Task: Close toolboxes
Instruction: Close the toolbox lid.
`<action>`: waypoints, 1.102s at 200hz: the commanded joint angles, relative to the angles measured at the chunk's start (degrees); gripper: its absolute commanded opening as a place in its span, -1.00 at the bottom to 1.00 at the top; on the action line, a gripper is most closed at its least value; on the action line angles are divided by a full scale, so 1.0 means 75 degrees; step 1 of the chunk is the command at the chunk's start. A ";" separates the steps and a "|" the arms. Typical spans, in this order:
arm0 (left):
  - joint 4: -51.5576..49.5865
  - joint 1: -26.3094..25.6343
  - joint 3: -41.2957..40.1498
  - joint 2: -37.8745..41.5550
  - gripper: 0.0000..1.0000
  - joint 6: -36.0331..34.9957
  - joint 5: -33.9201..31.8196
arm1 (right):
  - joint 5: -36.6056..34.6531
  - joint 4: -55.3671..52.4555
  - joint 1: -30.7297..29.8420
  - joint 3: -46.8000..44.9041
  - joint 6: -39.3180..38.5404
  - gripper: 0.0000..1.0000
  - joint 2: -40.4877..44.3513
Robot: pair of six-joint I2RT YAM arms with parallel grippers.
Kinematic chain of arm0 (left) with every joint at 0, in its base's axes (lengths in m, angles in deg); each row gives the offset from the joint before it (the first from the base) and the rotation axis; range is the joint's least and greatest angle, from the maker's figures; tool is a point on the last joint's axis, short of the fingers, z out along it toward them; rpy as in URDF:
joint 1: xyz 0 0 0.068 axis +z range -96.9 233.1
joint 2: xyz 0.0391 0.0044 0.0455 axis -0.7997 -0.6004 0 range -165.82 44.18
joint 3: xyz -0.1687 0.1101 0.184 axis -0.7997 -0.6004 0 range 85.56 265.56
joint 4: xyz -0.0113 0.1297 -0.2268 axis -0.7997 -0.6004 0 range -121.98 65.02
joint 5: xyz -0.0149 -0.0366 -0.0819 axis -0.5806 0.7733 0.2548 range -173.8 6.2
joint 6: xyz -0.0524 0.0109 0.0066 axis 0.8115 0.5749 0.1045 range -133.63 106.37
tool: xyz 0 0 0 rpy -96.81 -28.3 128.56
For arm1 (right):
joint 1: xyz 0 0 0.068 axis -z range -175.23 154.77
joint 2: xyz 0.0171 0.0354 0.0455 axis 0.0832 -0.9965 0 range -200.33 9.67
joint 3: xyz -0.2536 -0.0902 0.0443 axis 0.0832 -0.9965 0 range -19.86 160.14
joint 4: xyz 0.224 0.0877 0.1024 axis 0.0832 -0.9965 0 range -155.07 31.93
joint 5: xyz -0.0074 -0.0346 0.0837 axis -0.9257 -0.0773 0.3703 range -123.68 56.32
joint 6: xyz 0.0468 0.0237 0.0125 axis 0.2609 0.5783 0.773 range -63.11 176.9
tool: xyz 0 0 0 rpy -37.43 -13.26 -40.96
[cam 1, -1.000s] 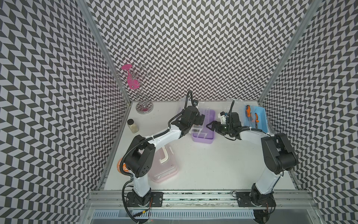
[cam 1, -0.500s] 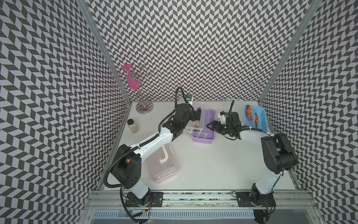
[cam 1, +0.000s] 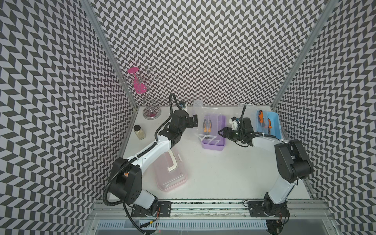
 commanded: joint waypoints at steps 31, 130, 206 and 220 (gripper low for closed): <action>0.0200 -0.0281 0.0113 -0.0239 0.99 0.0103 0.0827 | 0.0106 -0.0027 -0.0080 -0.0172 -0.0165 0.33 0.0103; -0.0287 -0.1173 0.0982 -0.1343 0.99 -0.0044 0.0560 | -0.0132 -0.0035 -0.0150 -0.0183 -0.0141 0.18 0.0079; -0.1091 -0.1815 0.1836 -0.2131 0.99 -0.0544 -0.0544 | -0.0193 0.0020 -0.0230 -0.0192 -0.0159 0.18 0.0062; -0.1259 -0.1960 0.1994 -0.2246 0.99 -0.0665 -0.0805 | -0.0131 0.0165 -0.0310 -0.0229 -0.0134 0.18 0.0024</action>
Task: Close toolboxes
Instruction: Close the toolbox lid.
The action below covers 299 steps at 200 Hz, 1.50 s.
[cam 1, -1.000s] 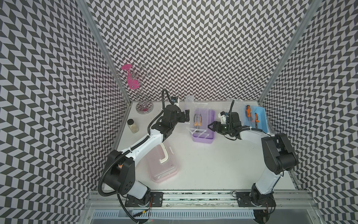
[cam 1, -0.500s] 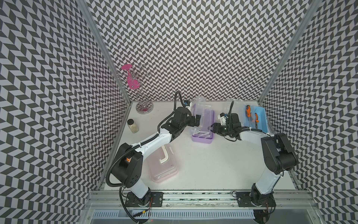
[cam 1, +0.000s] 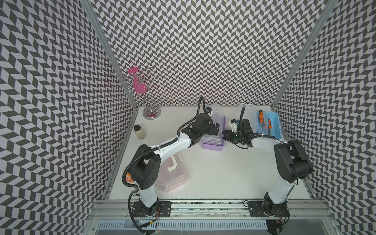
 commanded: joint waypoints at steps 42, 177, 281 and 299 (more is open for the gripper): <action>-0.0623 -0.0347 0.0401 -0.0125 0.99 -0.0489 -0.0889 | 0.0082 0.0527 -0.0492 -0.0109 -0.0216 0.19 -0.0123; -0.0280 0.0090 0.0058 0.0082 0.99 -0.0397 -0.0594 | -0.1333 0.0071 -0.0792 -0.0619 -0.0141 0.36 0.1052; -0.0357 0.0168 -0.0021 -0.0204 0.99 -0.0350 -0.0618 | -0.3165 -0.0393 -0.0769 -0.0037 -0.0329 0.38 0.1018; -0.0372 0.0168 -0.0014 -0.0228 0.99 -0.0344 -0.0618 | -0.3162 -0.0320 -0.0763 0.0050 -0.0333 0.38 0.0923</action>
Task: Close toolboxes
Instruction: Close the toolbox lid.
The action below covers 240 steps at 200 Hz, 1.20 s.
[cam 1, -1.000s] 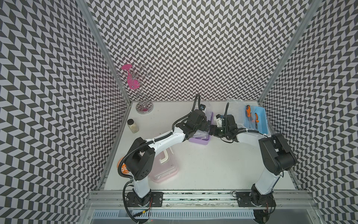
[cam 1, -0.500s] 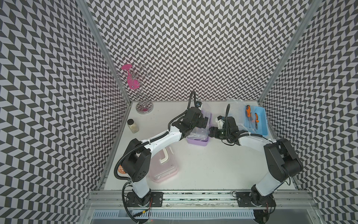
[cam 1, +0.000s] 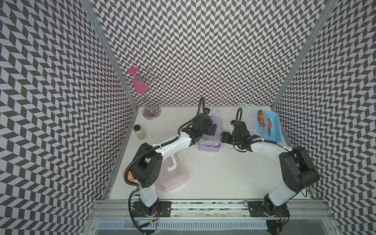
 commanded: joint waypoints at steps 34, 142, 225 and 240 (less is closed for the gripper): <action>-0.0079 -0.0012 -0.0001 -0.0095 0.99 0.0029 -0.0055 | -0.0162 0.0796 0.0024 0.0233 -0.0079 0.37 0.0032; -0.0110 -0.0012 -0.0025 -0.0062 0.99 0.0017 -0.0056 | -0.0398 0.1189 0.0068 0.0620 -0.0089 0.37 -0.0789; -0.0155 -0.0001 -0.0017 0.0000 0.99 -0.0018 -0.0114 | -0.1579 0.0475 0.0091 0.0735 -0.0147 0.37 -0.0959; -0.0156 -0.0001 0.0000 -0.0021 0.99 -0.0040 -0.0114 | -0.1540 0.0504 0.0103 0.0622 -0.0131 0.37 -0.0841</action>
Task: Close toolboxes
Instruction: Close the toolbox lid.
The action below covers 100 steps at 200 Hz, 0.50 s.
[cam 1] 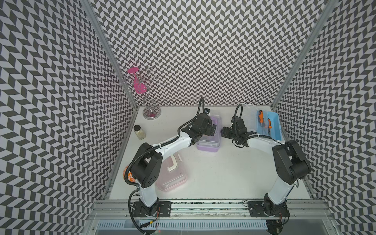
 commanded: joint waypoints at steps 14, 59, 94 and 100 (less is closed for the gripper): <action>-0.0058 0.0024 0.0027 -0.0059 0.99 -0.0058 -0.0091 | -0.0130 0.0037 0.0053 -0.0137 -0.0065 0.37 0.0178; -0.0221 0.0500 0.0506 -0.0496 0.99 0.0116 0.0251 | 0.0469 -0.0074 0.0083 -0.0161 -0.0056 0.37 0.0579; -0.0307 0.0855 0.0932 -0.0895 0.99 0.0332 0.0548 | 0.1134 0.0089 0.0216 -0.0246 0.0072 0.37 0.0997; -0.0280 0.0901 0.0958 -0.0933 0.99 0.0356 0.0612 | 0.1243 0.0076 0.0251 -0.0235 0.0085 0.38 0.1053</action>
